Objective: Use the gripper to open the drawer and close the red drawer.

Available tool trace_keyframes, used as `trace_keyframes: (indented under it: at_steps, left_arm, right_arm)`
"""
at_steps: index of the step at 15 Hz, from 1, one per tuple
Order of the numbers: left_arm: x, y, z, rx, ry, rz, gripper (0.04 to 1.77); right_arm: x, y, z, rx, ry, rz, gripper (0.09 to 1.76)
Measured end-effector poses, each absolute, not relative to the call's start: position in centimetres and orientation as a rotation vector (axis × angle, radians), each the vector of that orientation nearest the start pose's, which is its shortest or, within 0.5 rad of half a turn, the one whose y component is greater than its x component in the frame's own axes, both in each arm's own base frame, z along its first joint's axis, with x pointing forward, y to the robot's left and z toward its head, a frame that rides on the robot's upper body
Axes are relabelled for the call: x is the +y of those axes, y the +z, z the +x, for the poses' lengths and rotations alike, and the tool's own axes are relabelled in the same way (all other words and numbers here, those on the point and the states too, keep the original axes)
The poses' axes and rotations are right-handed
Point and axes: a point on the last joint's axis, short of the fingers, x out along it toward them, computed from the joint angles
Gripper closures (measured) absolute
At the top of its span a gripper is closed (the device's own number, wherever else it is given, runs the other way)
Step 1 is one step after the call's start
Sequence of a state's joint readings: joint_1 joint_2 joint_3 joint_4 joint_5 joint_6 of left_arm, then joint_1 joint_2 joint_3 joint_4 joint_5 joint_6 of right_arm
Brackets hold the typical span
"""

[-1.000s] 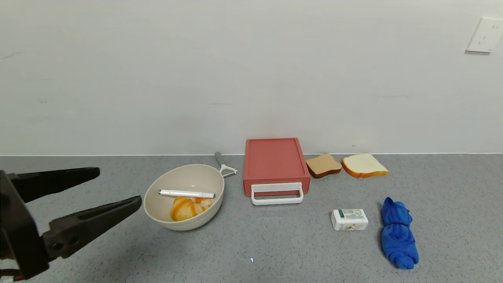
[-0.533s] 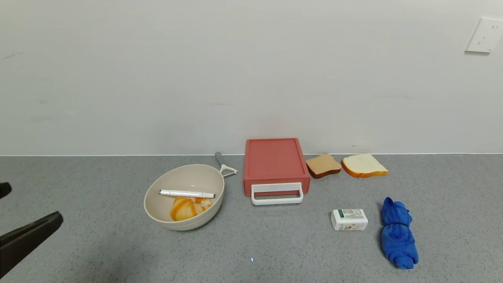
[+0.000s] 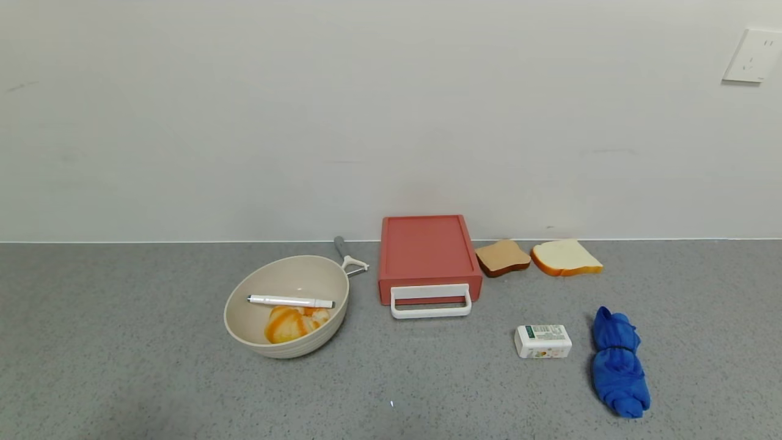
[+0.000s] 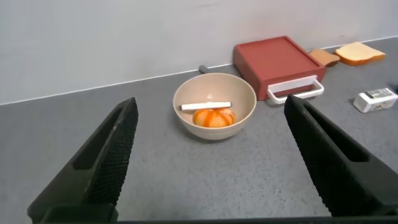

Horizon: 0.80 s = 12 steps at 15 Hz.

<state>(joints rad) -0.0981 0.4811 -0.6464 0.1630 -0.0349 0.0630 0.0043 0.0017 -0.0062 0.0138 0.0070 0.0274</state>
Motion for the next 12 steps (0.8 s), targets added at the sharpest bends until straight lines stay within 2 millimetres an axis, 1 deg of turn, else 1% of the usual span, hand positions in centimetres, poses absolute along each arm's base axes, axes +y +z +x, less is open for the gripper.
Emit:
trace_keyframes:
  at_steps: [4, 7, 12]
  left_arm:
    - [0.2, 23.4, -3.0, -0.055, -0.063, 0.057, 0.11]
    - [0.2, 22.9, -4.3, -0.102, -0.022, 0.057, 0.11]
    - [0.1, 18.9, -6.1, -0.086, 0.029, 0.052, 0.10]
  right_arm:
    - [0.0, 7.6, -2.3, 0.010, 0.011, 0.027, 0.14]
    - [0.0, 7.6, -2.3, 0.011, 0.011, 0.027, 0.14]
    - [0.0, 7.6, -2.3, 0.011, 0.011, 0.027, 0.14]
